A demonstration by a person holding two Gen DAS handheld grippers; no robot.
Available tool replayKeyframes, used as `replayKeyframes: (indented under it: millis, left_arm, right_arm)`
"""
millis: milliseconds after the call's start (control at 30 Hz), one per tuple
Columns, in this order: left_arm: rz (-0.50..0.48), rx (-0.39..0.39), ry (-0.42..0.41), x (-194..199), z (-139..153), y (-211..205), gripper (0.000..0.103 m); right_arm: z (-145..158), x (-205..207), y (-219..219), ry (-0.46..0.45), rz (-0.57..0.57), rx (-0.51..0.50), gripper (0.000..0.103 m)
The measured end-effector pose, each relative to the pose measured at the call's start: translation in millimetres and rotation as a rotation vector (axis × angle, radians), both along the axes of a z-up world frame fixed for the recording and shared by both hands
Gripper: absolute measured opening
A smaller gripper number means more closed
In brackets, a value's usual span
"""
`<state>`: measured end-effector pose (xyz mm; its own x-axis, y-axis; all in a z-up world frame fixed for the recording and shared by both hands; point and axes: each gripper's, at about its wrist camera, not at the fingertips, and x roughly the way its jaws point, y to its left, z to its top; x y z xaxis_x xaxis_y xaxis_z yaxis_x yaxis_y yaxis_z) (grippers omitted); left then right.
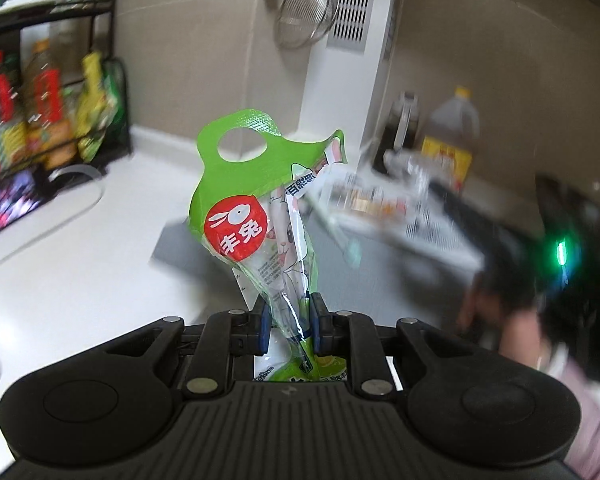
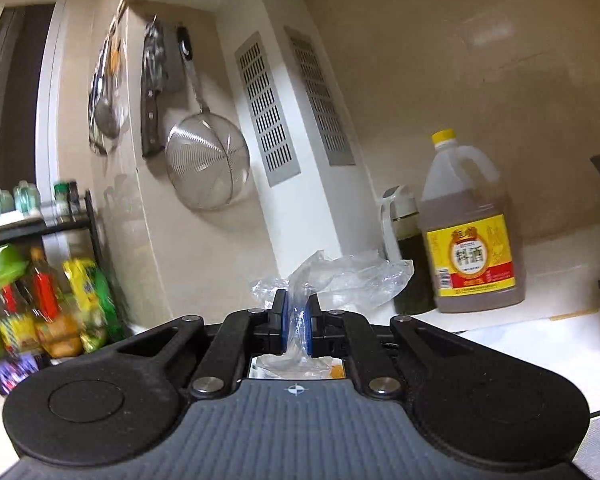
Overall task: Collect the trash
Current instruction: 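Lift the green snack bag and clear plastic bag off the mat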
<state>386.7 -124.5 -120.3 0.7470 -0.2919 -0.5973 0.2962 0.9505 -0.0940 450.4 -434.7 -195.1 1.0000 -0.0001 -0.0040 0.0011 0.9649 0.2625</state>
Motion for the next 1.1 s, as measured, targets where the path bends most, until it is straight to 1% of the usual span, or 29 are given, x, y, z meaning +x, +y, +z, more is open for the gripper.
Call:
replayKeyframes:
  millis: [33,100,167,200,333,400,467,633,733,800,867,967,1100]
  left_arm:
    - [0.004,0.015,0.006,-13.4,-5.7,9.7,0.021]
    - [0.012,0.042,0.000,-36.2,-16.0,26.6,0.021]
    - [0.030,0.051,0.008,-54.1,-25.8,41.3,0.021]
    - [0.032,0.049,0.016,-60.9,-30.0,46.7,0.021]
    - [0.055,0.060,0.020,-89.6,-48.5,61.8,0.021]
    - [0.066,0.059,0.017,-101.9,-57.8,65.9,0.021]
    - [0.068,0.066,0.015,-112.9,-66.6,68.8,0.021]
    - [0.054,0.091,0.024,-132.7,-87.8,73.7,0.021]
    - [0.045,0.104,0.041,-139.5,-97.5,75.7,0.021]
    - [0.046,0.114,0.059,-142.9,-104.0,77.4,0.021]
    - [0.048,0.106,0.072,-145.5,-107.8,80.9,0.021]
    - [0.061,0.098,0.066,-148.5,-108.8,86.9,0.021]
    - [0.057,0.105,0.061,-151.8,-109.2,88.5,0.021]
  right_arm:
    - [1.5,-2.3,1.7,0.020,-0.009,-0.006,0.009]
    - [6.4,-16.8,6.5,0.022,-0.004,-0.014,0.009]
    - [13.8,-37.3,14.7,0.020,0.005,-0.042,0.009]
    - [17.9,-49.1,18.2,0.018,0.016,-0.040,0.009]
    - [33.3,-97.9,35.0,0.031,0.077,-0.023,0.009]
    - [37.0,-122.8,47.1,0.049,0.128,-0.016,0.009]
    - [36.8,-147.1,63.9,0.073,0.179,-0.032,0.009]
    - [22.4,-195.7,108.3,0.196,0.324,-0.088,0.009]
    - [10.2,-215.6,131.1,0.276,0.380,-0.120,0.009]
    - [2.3,-224.9,143.3,0.323,0.410,-0.119,0.009]
    - [-7.1,-233.1,154.5,0.372,0.428,-0.117,0.009]
    - [-16.5,-238.9,165.6,0.419,0.420,-0.147,0.009]
    - [-21.1,-237.8,165.0,0.464,0.399,-0.133,0.009]
